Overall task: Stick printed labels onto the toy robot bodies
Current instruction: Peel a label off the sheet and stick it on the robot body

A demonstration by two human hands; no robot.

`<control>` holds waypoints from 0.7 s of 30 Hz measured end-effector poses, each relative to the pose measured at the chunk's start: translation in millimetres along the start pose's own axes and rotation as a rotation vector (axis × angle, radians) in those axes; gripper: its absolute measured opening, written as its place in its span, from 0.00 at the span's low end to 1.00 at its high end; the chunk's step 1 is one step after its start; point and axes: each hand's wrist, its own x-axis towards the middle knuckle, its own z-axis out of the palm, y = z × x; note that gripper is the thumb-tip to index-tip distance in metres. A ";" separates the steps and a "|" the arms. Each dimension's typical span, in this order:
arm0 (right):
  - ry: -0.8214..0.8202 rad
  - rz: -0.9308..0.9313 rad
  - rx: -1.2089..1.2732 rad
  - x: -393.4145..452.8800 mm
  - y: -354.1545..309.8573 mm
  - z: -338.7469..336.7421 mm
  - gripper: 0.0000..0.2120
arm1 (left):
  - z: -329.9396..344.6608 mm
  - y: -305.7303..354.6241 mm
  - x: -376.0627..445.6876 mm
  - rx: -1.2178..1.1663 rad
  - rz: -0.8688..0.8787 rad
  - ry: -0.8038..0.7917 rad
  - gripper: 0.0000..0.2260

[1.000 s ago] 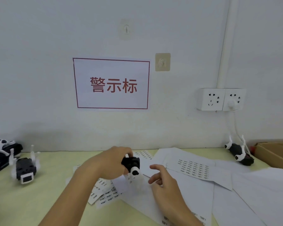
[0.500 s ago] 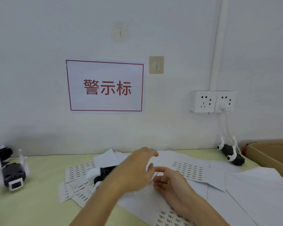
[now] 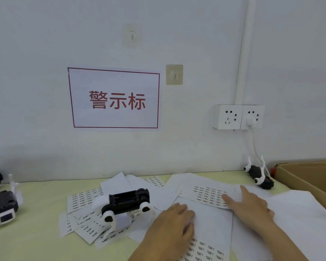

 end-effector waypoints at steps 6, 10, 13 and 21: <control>0.141 -0.139 0.190 -4.1 -6.4 8.0 0.33 | -1.5 -1.7 1.7 -0.007 0.014 0.004 0.17; 0.204 -0.273 0.768 -14.8 -21.3 8.7 0.29 | -4.2 -0.2 1.2 -0.025 0.029 0.016 0.17; 0.034 -0.261 0.993 -26.9 -37.6 17.1 0.25 | -7.3 2.0 -0.8 -0.067 0.008 0.069 0.17; -0.413 -0.426 1.060 -45.0 -58.8 31.3 0.08 | -12.3 0.0 -0.1 -0.393 -0.062 0.181 0.15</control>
